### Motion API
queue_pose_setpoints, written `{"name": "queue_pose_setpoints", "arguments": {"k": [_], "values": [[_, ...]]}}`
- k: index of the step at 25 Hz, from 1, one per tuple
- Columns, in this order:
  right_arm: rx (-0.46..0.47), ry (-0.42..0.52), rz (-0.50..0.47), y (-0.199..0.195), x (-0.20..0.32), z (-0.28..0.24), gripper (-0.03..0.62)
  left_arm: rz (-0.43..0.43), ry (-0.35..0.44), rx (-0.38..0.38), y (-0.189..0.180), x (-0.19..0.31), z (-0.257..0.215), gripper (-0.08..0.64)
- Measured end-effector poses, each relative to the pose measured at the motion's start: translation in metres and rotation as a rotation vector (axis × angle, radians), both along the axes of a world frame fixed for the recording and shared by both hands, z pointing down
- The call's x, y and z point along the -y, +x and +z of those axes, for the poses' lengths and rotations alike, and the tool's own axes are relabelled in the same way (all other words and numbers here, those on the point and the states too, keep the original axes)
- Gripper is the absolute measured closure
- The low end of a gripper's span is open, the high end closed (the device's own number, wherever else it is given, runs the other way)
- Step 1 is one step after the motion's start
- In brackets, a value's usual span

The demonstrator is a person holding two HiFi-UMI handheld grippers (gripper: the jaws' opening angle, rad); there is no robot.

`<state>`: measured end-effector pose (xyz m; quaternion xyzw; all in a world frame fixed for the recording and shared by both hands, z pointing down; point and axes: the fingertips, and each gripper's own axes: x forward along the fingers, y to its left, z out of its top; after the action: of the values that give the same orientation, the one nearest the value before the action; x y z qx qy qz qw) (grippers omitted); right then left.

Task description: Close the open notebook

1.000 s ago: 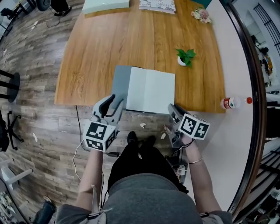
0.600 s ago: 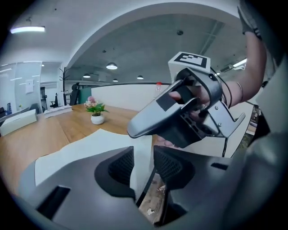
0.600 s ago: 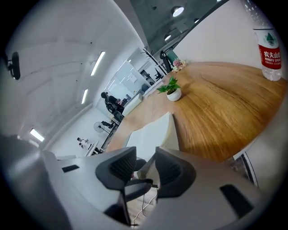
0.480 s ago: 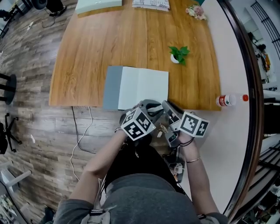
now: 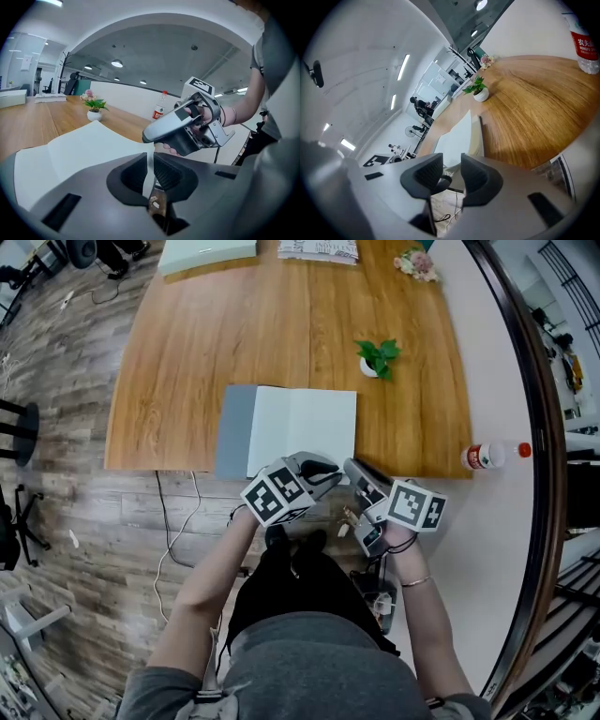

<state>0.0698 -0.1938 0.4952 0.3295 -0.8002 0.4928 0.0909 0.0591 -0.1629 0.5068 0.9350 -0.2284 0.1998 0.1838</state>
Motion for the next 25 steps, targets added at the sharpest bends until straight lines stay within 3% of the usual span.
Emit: {"name": "queue_pose_setpoints", "arguments": {"k": [5, 12, 25], "values": [[0.028, -0.007, 0.016, 0.007, 0.003, -0.001, 0.468, -0.016, -0.037, -0.032, -0.004, 0.004, -0.002, 0.524], [0.067, -0.027, 0.083, 0.028, 0.011, -0.001, 0.477, -0.222, -0.101, -0.374, -0.045, 0.006, -0.04, 0.528], [0.201, -0.082, -0.018, -0.003, -0.016, 0.0, 0.44, -0.248, -0.224, -0.613, -0.052, 0.005, -0.035, 0.526]]}}
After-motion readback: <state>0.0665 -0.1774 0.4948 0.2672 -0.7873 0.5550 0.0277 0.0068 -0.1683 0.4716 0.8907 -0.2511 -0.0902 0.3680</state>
